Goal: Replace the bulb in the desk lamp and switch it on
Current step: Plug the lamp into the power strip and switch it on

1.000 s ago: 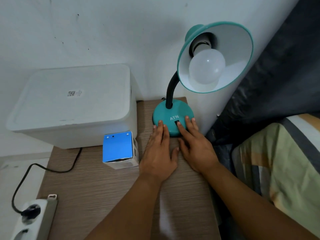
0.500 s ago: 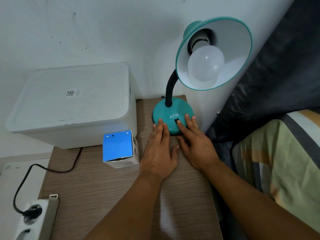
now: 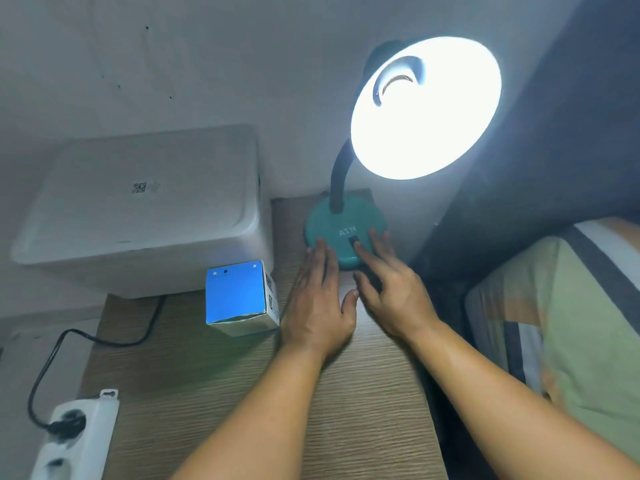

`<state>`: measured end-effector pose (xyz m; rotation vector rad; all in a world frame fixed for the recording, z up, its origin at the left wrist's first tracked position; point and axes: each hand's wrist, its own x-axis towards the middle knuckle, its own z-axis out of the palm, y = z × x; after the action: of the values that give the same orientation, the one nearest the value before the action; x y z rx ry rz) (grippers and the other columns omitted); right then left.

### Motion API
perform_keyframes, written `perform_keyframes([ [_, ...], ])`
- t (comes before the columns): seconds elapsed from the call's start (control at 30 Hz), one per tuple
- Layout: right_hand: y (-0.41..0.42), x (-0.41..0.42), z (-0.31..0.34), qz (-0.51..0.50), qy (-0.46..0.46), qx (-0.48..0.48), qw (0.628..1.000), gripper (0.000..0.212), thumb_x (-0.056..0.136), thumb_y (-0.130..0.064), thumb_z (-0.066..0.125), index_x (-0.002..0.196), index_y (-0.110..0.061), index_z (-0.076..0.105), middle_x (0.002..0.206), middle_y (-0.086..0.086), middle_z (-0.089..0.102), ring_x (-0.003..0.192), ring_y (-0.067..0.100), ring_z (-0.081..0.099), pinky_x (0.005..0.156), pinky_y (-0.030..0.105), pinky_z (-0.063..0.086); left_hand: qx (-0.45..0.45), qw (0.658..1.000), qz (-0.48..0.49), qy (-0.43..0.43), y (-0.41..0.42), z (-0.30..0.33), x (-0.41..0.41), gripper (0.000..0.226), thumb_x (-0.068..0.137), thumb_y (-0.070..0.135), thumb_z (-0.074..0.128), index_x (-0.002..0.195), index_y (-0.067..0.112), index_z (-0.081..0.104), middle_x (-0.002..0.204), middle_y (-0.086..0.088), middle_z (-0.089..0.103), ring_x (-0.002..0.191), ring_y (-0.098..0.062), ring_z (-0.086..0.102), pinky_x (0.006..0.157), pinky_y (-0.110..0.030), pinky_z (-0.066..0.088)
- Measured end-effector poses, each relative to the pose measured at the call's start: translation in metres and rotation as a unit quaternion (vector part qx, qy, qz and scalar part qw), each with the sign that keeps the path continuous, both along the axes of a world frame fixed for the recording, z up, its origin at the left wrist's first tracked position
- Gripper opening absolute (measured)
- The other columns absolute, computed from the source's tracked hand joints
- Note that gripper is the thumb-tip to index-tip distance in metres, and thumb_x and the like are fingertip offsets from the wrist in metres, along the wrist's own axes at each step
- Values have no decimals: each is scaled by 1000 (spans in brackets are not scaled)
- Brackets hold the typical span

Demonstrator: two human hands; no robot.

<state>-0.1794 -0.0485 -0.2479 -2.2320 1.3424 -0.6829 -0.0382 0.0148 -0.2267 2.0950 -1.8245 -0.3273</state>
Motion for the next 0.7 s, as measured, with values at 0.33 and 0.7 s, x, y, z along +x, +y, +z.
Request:
perform_keyframes([
  [0.33,1,0,5,3,-27,3,1000,51,91,-19,63,140,-28,51,147,2,49,136,19,38,106,34,40,-7,1000,-10,16,0,0,0,74,99,42,43,157,9,13,167,-8,3,154,-22,1,110,-16,-19],
  [0.7,1,-1,4,2,-19,8,1000,57,91,-20,60,145,-33,44,152,-2,43,141,19,36,108,36,40,-10,1000,-9,17,1,-1,0,75,99,43,43,158,10,11,167,-7,0,154,-21,0,114,-20,-12],
])
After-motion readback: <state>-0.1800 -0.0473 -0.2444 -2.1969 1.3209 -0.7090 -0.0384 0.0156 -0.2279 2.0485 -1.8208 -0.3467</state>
